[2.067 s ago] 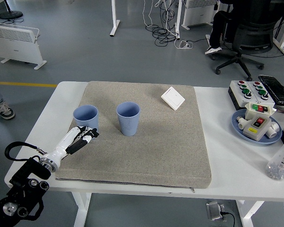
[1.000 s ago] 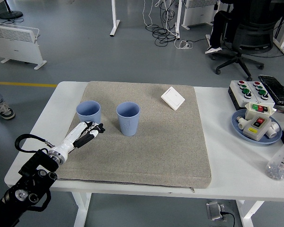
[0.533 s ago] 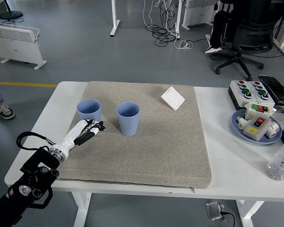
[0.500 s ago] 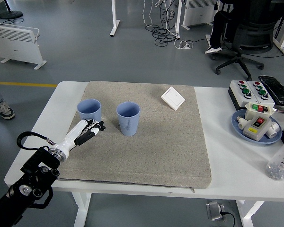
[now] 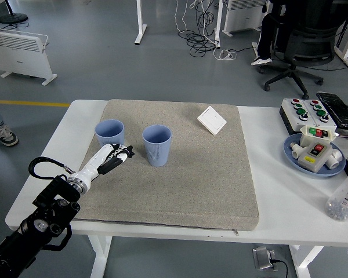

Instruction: Push cup pick cup insert cup

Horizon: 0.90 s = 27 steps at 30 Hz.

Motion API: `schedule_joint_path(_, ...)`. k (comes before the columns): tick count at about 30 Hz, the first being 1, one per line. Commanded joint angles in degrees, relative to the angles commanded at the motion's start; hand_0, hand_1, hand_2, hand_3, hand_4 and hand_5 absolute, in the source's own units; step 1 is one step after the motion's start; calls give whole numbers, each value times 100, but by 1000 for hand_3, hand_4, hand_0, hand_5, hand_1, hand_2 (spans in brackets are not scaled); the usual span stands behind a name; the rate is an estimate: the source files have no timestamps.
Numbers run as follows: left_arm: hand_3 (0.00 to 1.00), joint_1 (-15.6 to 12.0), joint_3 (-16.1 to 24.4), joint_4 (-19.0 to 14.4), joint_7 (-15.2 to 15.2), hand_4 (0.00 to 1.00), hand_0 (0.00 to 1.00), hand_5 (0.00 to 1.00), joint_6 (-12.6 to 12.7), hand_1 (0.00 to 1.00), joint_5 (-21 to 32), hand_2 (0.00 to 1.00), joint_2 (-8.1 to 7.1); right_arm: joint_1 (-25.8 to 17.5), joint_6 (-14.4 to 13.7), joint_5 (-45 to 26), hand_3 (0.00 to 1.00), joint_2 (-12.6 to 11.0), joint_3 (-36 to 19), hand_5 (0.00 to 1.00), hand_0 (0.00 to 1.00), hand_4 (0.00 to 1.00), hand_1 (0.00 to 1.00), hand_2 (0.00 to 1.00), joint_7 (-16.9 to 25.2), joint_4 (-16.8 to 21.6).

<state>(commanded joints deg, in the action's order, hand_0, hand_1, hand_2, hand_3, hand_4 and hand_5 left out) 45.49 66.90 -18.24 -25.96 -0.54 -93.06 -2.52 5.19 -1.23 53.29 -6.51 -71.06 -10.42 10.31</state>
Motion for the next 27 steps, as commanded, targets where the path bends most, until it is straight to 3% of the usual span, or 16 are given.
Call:
schedule_joint_path(11,585,307,696,525,-88,579,793,998,53,714,-767,647,252,14,10,-3,561,-1,54,474,755,80,630,649,1,0)
schedule_joint_path(16,586,405,1255,752,-100,578,792,998,29,716,-1278,647,252,14,13,-20,561,-1,76,473,754,80,631,649,2,0)
schedule_joint_path(21,586,424,1543,793,-70,578,792,998,-13,716,-1553,647,252,13,14,-31,561,-3,82,473,754,80,631,649,1,0)
schedule_joint_path(27,589,363,1057,728,-123,577,793,998,16,717,-1065,651,252,11,15,-40,561,-7,73,473,754,80,631,649,4,0)
